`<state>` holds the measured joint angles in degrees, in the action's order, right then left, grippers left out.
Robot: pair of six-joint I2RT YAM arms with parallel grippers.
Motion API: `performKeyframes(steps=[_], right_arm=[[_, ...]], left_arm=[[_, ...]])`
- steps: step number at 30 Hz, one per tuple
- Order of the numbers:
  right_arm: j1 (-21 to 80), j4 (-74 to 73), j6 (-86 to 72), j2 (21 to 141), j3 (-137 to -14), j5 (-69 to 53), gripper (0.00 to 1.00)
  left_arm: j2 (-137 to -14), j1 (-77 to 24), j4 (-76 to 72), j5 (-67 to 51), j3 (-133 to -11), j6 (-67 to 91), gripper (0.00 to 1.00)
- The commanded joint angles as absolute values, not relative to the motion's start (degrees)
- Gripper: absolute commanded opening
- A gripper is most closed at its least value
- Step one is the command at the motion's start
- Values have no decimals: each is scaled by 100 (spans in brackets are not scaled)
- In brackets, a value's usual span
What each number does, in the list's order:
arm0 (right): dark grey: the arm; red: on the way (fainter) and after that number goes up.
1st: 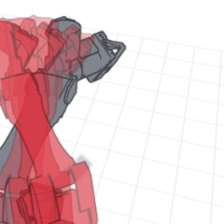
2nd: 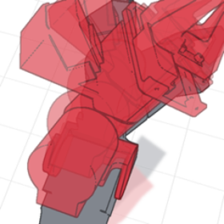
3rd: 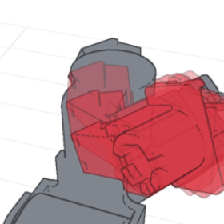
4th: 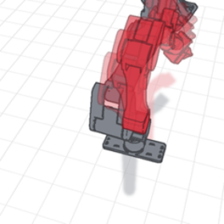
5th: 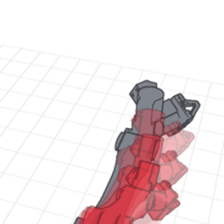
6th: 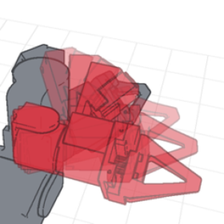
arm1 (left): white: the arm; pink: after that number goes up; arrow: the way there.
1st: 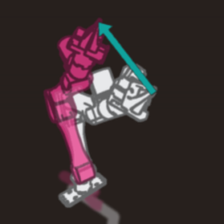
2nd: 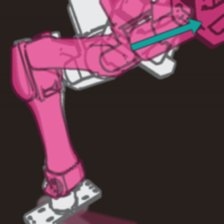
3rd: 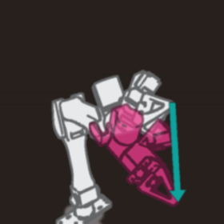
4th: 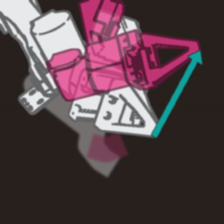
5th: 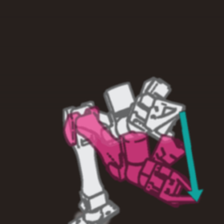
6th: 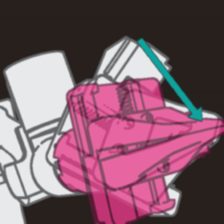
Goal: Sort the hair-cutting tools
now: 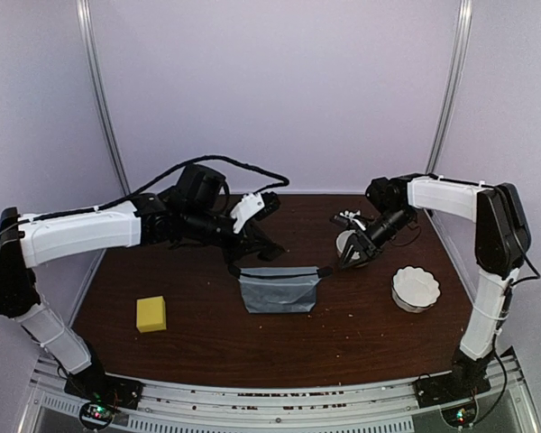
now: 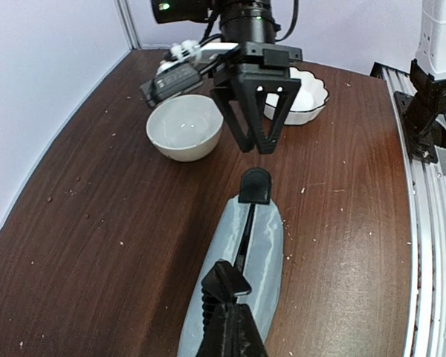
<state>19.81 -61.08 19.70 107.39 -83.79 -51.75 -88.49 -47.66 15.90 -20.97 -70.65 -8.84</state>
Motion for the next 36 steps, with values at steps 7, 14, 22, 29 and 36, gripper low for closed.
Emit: performKeyframes(steps=[7,14,22,29,36], right_arm=[[2275,-6246,1564,11388,-8927,-5939,38],[2517,-6413,1644,11555,-9070,-6144,18],[2514,-6440,1659,11388,-9084,-6208,4],[2509,-6430,1661,11390,-9077,-6246,4],[2513,-6425,1664,11433,-9079,-6320,4]], left_arm=[[-9738,-4926,1546,-2040,-7988,-1544,0],[-10105,-5019,1393,-2042,-8098,-1444,0],[-10350,-5165,1185,-2149,-7960,-1378,0],[-10546,-5186,982,-2134,-7840,-1204,0],[-10782,-5186,951,-2300,-7907,-1029,0]])
